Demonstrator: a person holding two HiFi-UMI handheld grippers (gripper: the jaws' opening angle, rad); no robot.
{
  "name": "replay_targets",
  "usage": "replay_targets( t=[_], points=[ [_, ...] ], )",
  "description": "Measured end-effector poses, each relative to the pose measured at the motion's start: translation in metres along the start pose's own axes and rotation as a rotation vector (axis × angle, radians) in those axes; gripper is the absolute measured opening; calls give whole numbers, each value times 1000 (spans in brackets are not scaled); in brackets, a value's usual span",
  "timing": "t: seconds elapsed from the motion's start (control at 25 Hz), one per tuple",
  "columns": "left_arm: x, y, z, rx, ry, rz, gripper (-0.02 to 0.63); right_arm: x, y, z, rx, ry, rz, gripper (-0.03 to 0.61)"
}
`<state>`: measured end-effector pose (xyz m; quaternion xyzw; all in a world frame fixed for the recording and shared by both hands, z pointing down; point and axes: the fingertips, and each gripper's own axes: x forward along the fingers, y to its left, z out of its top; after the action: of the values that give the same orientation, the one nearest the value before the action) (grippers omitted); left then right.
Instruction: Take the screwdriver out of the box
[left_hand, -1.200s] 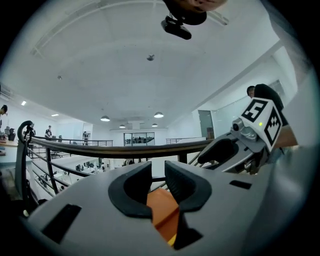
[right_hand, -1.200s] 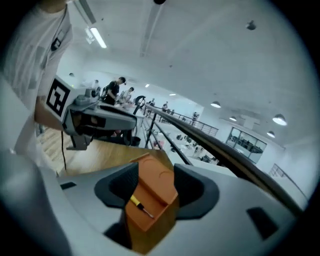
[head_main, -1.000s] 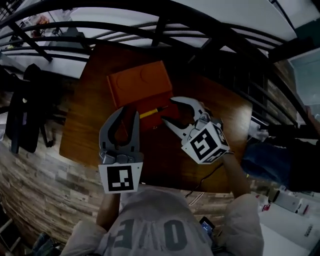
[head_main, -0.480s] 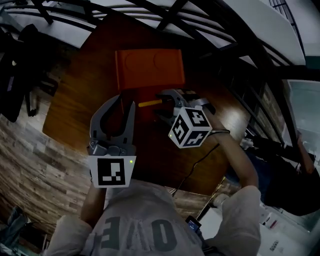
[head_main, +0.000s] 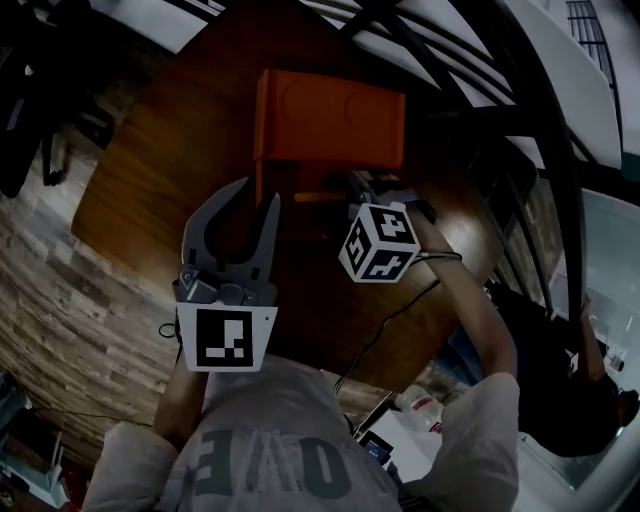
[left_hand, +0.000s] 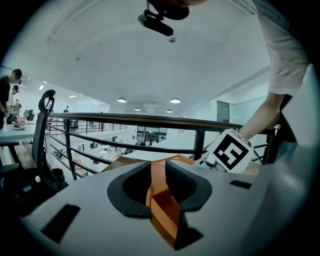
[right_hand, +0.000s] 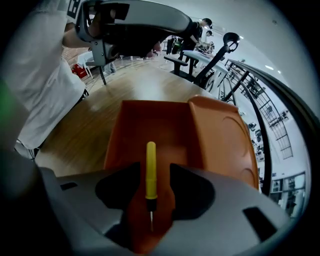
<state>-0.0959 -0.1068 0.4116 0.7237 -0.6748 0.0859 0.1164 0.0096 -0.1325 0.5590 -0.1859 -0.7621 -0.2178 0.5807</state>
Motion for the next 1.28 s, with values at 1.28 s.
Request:
replay_targets(
  t=[1.28],
  points=[
    [6,8,-21,-70,18,22,84,16,2,-3,14,92,131,78]
  ],
)
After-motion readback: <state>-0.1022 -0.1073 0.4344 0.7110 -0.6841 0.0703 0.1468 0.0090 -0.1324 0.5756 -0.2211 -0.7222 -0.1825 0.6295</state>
